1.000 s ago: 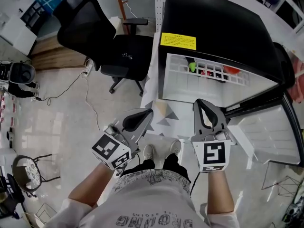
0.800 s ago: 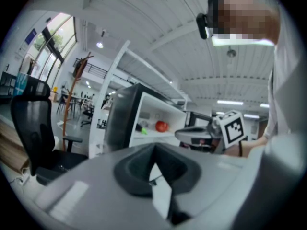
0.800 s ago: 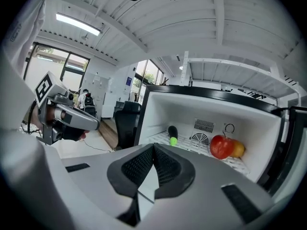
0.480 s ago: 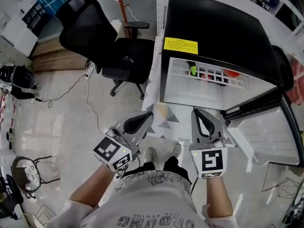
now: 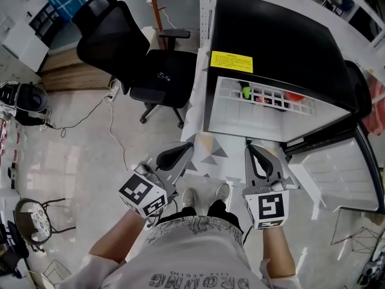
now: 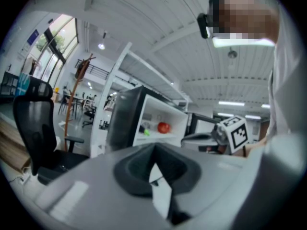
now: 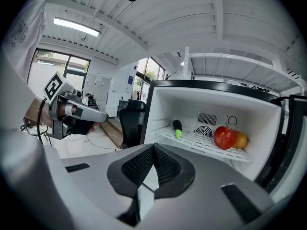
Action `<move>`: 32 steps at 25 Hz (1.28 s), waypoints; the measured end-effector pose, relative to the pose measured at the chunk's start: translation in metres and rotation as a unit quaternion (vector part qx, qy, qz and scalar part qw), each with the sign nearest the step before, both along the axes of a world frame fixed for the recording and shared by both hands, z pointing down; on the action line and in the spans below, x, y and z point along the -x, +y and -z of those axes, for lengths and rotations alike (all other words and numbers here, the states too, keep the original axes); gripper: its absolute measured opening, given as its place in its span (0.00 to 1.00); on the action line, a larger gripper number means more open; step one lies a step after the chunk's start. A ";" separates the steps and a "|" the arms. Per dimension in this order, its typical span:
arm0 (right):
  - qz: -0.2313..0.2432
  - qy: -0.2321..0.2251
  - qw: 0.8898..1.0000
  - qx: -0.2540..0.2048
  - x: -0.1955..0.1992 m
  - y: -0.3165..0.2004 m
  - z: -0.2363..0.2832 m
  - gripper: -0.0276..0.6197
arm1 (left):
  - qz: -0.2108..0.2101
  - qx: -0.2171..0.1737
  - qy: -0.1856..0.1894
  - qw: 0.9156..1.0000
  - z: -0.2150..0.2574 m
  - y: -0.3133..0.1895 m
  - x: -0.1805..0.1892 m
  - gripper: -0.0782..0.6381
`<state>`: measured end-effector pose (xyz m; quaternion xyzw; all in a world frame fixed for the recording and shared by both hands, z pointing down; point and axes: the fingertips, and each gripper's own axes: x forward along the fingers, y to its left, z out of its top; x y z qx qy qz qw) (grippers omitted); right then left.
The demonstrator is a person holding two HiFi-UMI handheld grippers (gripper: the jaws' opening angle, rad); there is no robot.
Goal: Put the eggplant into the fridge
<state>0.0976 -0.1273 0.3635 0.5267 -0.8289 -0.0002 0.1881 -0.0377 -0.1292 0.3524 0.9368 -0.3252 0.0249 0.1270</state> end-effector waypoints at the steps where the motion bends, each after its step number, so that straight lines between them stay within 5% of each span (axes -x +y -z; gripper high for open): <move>1: -0.001 0.001 1.000 0.001 -0.001 0.000 -0.001 0.05 | 0.000 0.000 0.000 1.000 0.000 0.000 0.000 0.12; 32: 0.008 0.019 1.000 0.010 -0.001 0.001 -0.013 0.05 | 0.009 0.000 -0.001 1.000 -0.001 -0.003 0.005 0.12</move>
